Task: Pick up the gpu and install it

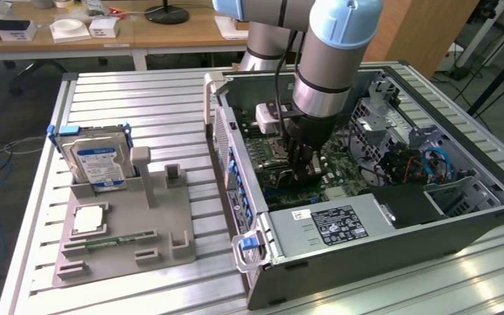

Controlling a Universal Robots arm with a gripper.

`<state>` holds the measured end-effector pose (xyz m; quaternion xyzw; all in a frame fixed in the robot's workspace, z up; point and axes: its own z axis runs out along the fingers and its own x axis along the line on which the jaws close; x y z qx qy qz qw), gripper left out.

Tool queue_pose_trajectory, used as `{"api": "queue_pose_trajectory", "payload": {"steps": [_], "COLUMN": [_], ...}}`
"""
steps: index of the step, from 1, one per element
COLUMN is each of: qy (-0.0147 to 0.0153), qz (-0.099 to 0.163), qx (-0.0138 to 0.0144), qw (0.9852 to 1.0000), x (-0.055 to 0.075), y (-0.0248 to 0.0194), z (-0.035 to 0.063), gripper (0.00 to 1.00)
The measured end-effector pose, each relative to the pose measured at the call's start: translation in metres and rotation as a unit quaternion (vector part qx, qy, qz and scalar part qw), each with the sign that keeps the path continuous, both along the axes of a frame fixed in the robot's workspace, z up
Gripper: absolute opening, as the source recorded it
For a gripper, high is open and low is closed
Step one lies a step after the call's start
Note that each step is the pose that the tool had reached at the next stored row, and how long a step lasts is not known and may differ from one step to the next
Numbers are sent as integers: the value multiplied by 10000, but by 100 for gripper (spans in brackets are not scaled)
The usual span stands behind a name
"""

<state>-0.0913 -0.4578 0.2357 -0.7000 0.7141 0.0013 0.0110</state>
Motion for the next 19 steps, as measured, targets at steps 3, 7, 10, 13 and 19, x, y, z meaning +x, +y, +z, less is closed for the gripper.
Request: {"api": "queue_pose_trajectory", "payload": {"steps": [3, 7, 10, 13, 19], "qy": [0, -1, -1, 0, 0], "qz": [0, 0, 0, 1, 0], "qx": [0, 2, 1, 22, 25], "qw": [10000, 10000, 10000, 10000, 10000], "x": [0, 0, 0, 0, -5], "y": [0, 0, 0, -1, 0], "z": [0, -1, -1, 61, 331], "gripper": [26, 39, 51, 57, 57]}}
